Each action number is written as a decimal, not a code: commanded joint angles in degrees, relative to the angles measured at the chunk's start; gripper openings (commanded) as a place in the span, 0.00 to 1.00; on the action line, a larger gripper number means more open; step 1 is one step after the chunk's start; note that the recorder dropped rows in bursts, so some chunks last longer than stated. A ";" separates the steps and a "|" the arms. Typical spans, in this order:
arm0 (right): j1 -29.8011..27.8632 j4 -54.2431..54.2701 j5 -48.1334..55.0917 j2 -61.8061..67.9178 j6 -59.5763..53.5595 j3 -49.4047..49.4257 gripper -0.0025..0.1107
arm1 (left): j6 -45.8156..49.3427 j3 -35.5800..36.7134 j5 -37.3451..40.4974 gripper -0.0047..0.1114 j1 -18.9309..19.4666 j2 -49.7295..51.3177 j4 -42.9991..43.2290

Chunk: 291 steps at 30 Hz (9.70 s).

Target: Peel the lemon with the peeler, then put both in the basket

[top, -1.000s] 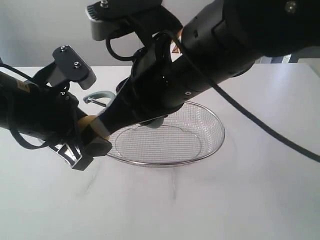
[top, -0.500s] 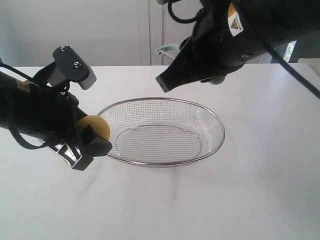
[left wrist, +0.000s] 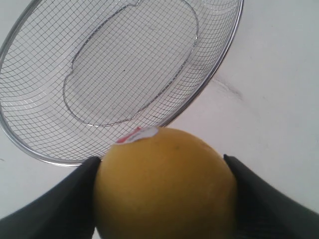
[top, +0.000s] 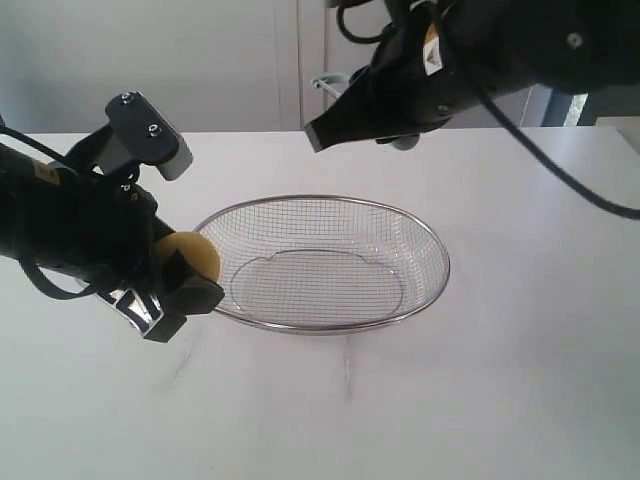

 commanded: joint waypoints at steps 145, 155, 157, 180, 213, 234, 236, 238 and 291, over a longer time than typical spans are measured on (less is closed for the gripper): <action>-6.26 -2.79 7.88 -56.72 -4.78 25.14 0.02 | -13.96 -29.85 1.61 0.04 5.03 29.54 10.05; -6.26 -4.02 4.05 -61.08 -4.78 28.23 0.02 | -15.41 -31.27 1.20 0.04 5.03 36.86 9.65; -6.26 -4.27 3.24 -62.00 -4.78 28.83 0.02 | -15.41 -31.27 0.62 0.04 5.03 37.77 9.65; -6.26 -5.54 3.05 -63.10 -4.69 29.28 0.02 | -15.02 -31.16 -1.01 0.37 5.03 42.35 5.85; -6.26 -5.77 3.26 -63.10 -4.76 29.28 0.02 | -15.02 -35.26 4.35 0.78 5.03 33.17 9.67; -6.26 -7.04 3.23 -63.44 -4.67 30.85 0.02 | -14.78 -33.63 28.82 0.04 5.03 5.66 9.80; -6.26 -7.04 3.23 -63.44 -4.67 31.37 0.02 | -14.78 -31.97 29.34 0.04 5.03 2.45 9.90; -6.26 -7.22 2.96 -63.44 -4.67 31.93 0.02 | -14.78 -29.45 29.46 0.04 5.03 -1.28 9.88; -6.26 -6.53 3.20 -63.44 7.97 35.83 0.02 | -31.70 6.95 33.80 0.04 5.03 -45.86 28.46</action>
